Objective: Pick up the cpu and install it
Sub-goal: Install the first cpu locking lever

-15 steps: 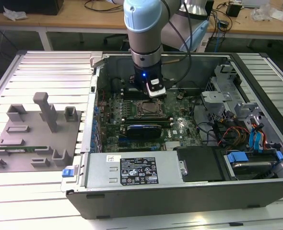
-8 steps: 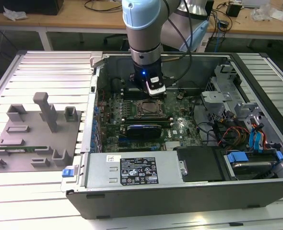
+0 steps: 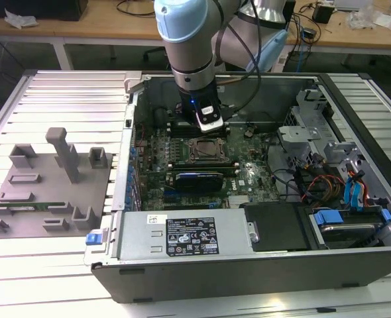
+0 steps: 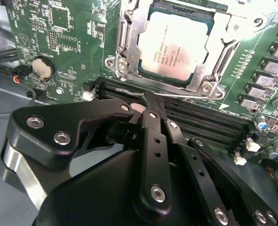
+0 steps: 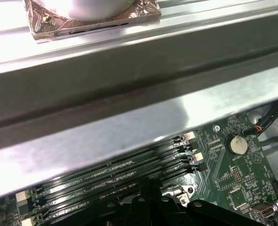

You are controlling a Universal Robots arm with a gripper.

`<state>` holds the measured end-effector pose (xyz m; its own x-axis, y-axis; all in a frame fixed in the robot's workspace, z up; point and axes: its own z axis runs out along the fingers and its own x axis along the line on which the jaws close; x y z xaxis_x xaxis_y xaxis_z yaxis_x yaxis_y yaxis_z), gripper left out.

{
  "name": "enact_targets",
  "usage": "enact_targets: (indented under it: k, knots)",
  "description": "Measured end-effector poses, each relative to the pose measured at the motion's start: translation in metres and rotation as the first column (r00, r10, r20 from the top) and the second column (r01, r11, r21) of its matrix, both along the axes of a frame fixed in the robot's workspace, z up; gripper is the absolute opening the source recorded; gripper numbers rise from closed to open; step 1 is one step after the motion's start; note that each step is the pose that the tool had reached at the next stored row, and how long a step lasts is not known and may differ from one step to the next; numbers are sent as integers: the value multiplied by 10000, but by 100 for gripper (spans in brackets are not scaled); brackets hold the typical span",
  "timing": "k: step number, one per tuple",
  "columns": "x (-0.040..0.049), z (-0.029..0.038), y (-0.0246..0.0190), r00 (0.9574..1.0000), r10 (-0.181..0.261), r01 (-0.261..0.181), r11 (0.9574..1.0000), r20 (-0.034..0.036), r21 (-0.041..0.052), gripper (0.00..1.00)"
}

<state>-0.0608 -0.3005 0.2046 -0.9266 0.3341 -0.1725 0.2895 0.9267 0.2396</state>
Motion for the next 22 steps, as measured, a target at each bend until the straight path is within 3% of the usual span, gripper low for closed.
enact_targets:
  k: [3, 6, 10, 12, 15, 22]
  knots:
    - [-15, -14, 0, 9997, 0, 0, 10000, 251, 10, 11]
    - [-30, -27, 0, 9991, 1, -1, 10000, 416, 10, 11]
    - [-49, -55, 0, 9984, 0, 0, 10000, 559, 8, 11]
    - [-52, -82, 0, 9977, 0, -1, 10000, 678, 9, 11]
    - [-54, -104, 0, 9970, 1, -2, 10000, 772, 6, 11]
    - [-54, -121, -1, 9963, 5, -1, 10000, 864, -41, 11]
